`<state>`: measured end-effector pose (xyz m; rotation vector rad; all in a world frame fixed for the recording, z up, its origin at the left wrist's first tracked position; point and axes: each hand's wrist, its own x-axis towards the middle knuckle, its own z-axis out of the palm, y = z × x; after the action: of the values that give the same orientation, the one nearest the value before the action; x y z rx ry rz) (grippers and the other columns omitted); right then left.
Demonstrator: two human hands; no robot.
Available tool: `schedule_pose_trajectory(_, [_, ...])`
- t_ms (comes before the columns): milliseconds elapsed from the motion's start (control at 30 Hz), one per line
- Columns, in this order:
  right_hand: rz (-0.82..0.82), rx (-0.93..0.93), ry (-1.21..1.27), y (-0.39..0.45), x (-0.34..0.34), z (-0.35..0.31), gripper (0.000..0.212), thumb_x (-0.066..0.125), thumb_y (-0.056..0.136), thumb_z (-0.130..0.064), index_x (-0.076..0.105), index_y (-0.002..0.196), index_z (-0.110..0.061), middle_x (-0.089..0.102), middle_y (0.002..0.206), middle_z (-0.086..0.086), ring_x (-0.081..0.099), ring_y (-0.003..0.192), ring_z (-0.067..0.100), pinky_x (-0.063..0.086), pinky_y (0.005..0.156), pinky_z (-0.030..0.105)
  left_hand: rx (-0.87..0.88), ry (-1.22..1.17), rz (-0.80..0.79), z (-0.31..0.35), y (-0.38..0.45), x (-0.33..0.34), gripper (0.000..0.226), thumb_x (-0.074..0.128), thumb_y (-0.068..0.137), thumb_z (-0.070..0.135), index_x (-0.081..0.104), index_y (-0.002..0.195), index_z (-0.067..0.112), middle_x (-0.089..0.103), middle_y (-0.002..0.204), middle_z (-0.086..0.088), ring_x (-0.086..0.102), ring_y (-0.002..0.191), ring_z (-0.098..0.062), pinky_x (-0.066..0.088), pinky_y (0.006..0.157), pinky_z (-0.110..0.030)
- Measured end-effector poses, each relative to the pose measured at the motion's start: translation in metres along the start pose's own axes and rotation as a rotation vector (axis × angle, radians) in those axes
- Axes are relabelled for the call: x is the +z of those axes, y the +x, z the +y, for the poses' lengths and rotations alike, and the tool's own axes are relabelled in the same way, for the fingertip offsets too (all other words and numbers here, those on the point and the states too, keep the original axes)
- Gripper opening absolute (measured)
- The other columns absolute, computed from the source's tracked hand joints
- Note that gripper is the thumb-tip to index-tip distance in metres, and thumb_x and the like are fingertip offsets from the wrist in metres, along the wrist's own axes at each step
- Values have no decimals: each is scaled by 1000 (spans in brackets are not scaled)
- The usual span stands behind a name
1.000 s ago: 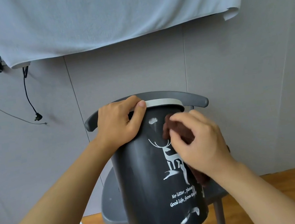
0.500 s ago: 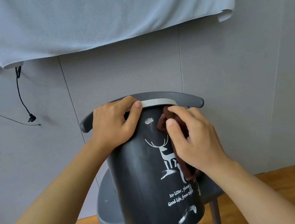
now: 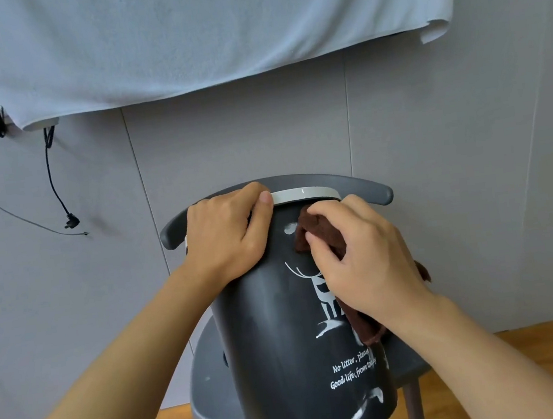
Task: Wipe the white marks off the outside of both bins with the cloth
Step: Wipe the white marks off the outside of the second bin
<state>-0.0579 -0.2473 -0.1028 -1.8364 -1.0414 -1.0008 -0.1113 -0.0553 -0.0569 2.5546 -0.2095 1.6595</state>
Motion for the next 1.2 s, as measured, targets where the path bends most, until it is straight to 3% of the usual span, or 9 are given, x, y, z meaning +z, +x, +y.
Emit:
schedule_pose_trajectory(133, [-150,-145,-45,2,-5,-4,24,61,94,-31,64,118,-30,56,101,-6,60,88,20,55,67,43,2,22,-17,1,-2,-2,41,30,99,38,65,91,17,36,55,15,44,54,-16,29,53,-32])
schedule_pose_trajectory(267, [-94,-55,-47,6,-9,0,24,69,94,-20,67,117,-25,60,104,-6,62,91,22,56,69,45,6,38,-34,5,0,-3,43,29,98,37,66,92,16,47,62,11,52,56,-22,40,53,-37])
schedule_pose_trajectory(400, [-216,-182,-19,4,-10,-3,23,65,89,-21,67,111,-28,60,98,-10,61,87,16,54,68,42,-1,43,-49,2,2,-3,45,28,97,38,65,91,15,46,60,11,51,55,-23,42,54,-41])
schedule_pose_trajectory(567, [-113,-64,-7,11,-8,-4,24,70,92,-19,70,115,-26,65,105,-10,64,94,20,56,74,44,-1,41,-50,6,4,-1,42,31,97,37,65,89,14,43,59,10,51,55,-25,43,55,-44])
schedule_pose_trajectory(733, [-328,-76,25,20,-26,2,23,61,84,-32,65,104,-42,64,100,-21,65,91,8,56,77,40,11,32,-45,7,5,-1,42,31,97,37,65,88,14,44,59,11,51,54,-25,43,53,-43])
schedule_pose_trajectory(900, [-165,-77,14,18,-19,0,20,71,92,-22,70,109,-31,66,103,-15,65,97,16,56,80,43,26,28,-44,11,6,0,42,31,97,37,66,87,14,43,58,10,51,53,-26,43,52,-43])
schedule_pose_trajectory(1067, [-406,-123,-20,18,-31,3,22,63,86,-38,63,106,-46,62,101,-26,62,93,3,56,76,36,29,25,-37,7,5,-2,44,30,97,38,66,87,14,45,59,11,52,53,-25,43,52,-42])
schedule_pose_trajectory(1200, [-205,-77,26,17,-25,3,20,69,91,-27,68,108,-38,65,102,-19,65,94,10,56,79,41,24,34,-44,9,5,-1,44,30,97,38,65,87,15,50,60,9,53,55,-26,43,52,-43])
